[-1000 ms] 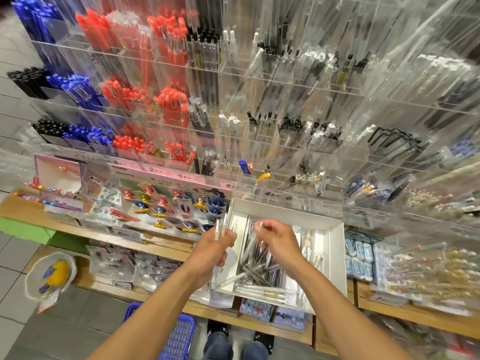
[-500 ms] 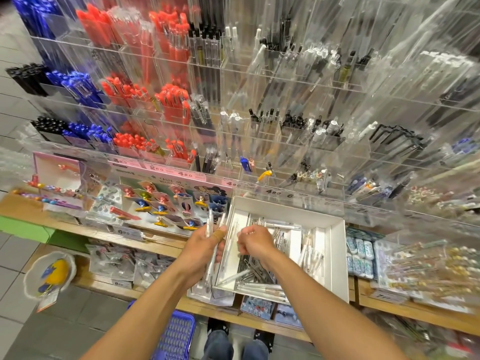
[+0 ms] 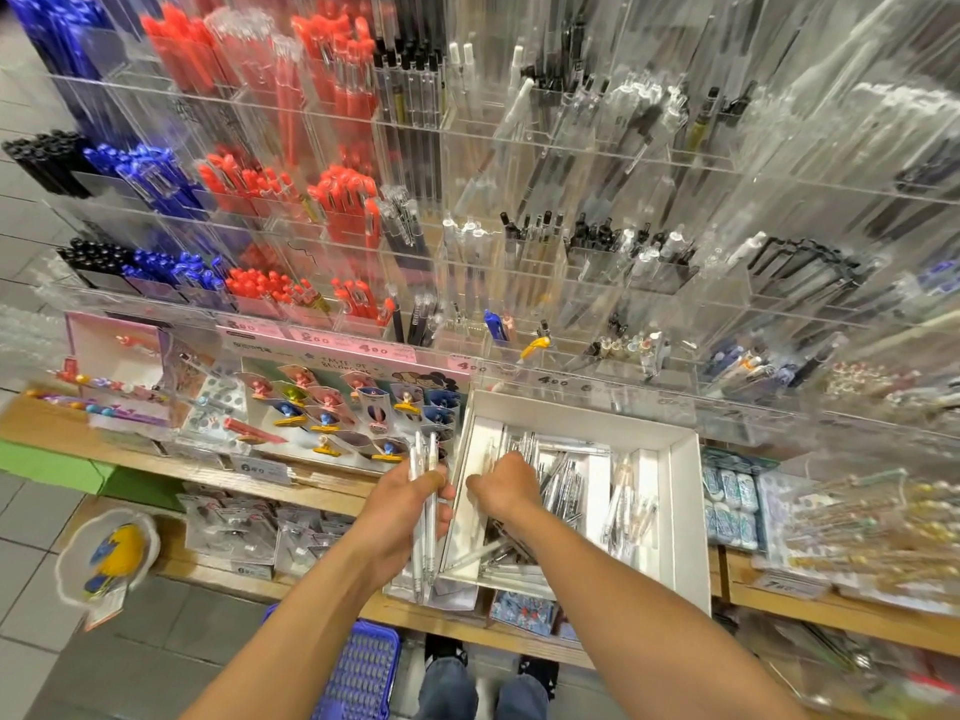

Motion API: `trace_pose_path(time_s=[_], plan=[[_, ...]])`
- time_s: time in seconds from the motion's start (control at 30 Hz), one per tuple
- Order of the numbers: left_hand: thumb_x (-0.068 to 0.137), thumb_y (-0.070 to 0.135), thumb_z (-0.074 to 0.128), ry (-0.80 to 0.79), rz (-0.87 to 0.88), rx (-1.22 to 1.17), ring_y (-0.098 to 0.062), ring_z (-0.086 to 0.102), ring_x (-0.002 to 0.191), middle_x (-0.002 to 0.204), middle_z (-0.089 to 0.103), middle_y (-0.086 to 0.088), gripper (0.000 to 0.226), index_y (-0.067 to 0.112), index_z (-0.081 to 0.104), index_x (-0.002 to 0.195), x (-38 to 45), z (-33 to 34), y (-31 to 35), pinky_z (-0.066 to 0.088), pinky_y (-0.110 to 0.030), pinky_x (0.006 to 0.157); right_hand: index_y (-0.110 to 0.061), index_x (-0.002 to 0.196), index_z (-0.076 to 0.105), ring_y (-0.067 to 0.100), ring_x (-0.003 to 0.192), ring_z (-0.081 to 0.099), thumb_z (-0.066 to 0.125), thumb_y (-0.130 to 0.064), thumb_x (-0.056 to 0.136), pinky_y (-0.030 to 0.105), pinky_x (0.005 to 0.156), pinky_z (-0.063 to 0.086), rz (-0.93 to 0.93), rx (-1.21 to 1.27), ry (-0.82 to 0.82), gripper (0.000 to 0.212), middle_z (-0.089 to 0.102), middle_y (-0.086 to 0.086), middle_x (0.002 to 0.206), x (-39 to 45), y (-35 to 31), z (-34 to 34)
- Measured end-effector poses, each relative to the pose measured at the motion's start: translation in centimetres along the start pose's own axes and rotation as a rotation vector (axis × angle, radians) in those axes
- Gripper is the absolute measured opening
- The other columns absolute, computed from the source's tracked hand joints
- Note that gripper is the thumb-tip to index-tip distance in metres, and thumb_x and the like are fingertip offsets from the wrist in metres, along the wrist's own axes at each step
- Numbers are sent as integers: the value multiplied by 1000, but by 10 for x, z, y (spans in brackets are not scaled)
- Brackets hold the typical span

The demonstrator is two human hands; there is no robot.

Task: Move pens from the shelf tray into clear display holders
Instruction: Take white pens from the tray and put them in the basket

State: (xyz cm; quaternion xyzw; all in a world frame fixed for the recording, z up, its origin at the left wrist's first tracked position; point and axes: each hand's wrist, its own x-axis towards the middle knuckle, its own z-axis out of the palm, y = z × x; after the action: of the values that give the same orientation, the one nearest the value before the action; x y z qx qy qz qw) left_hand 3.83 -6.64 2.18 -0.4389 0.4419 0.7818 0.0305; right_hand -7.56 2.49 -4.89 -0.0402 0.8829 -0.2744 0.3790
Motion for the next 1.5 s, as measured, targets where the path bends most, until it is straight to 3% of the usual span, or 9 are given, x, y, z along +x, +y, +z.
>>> trace_pose_path(time_s=[0.1, 0.27, 0.53, 0.7, 0.83, 0.97, 1.1, 1.27, 1.5], plan=[[98, 14, 58, 3, 12, 41, -13, 48, 51, 70, 59, -3, 15, 4, 61, 109, 1, 4, 0, 44, -27, 48, -11, 98, 57, 20, 64, 62, 66, -18, 78, 38, 63, 54, -90, 257, -71, 23, 66, 6, 81, -16, 7, -22], [90, 23, 71, -38, 15, 50, -9, 40, 48, 71, 55, 1, 22, 7, 65, 104, 2, 23, -1, 37, -24, 46, -20, 121, 58, 10, 65, 64, 65, -9, 86, 25, 65, 55, -265, 513, -257, 37, 67, 3, 88, -49, 20, -61], [90, 23, 71, -143, -35, 43, -9, 45, 46, 70, 65, -2, 31, 2, 62, 111, 2, 56, -6, 37, -23, 43, -27, 109, 65, 25, 73, 72, 76, -15, 83, 35, 70, 60, -366, 575, -294, 31, 73, 8, 85, -69, 41, -84], [97, 15, 58, -63, -29, 51, -8, 43, 43, 64, 65, 0, 18, 2, 63, 108, 5, 57, -1, 38, -22, 40, -22, 108, 64, 5, 70, 66, 62, -21, 94, 16, 60, 51, -210, -49, -200, 15, 65, -5, 112, -45, 92, -94], [96, 11, 54, -74, -73, -10, -11, 44, 49, 60, 53, 0, 13, 4, 61, 103, 7, 53, 0, 40, -24, 44, -11, 123, 61, 20, 104, 60, 60, -18, 93, 29, 90, 49, -259, -573, -360, 30, 62, 5, 124, -34, 120, -78], [95, 9, 55, -81, -104, -32, -13, 46, 50, 60, 52, -2, 10, 3, 60, 102, 6, 51, -3, 42, -23, 44, -12, 114, 64, 18, 99, 61, 57, -13, 94, 31, 90, 49, -324, -634, -349, 21, 65, 2, 115, -29, 121, -76], [95, 7, 57, -103, -107, -30, -13, 49, 52, 64, 58, -3, 13, 1, 58, 107, 4, 50, -5, 43, -23, 46, -17, 112, 67, 10, 67, 50, 50, -25, 100, 32, 79, 46, -342, -542, -385, 22, 67, 0, 96, -33, 111, -94], [84, 12, 74, -154, -77, 60, -11, 46, 56, 71, 55, 0, 37, 2, 55, 116, 1, 54, -5, 43, -23, 48, -28, 96, 69, 22, 78, 64, 67, -27, 90, 35, 73, 55, -408, -165, -324, 7, 69, -6, 91, -48, 91, -136], [64, 26, 86, -394, 28, 365, -17, 50, 61, 70, 63, -4, 49, 9, 68, 105, -7, 67, 3, 45, -30, 59, -9, 88, 60, 16, 58, 64, 81, -15, 74, 27, 58, 53, -453, 463, -343, 26, 69, 3, 64, -66, 43, -152]])
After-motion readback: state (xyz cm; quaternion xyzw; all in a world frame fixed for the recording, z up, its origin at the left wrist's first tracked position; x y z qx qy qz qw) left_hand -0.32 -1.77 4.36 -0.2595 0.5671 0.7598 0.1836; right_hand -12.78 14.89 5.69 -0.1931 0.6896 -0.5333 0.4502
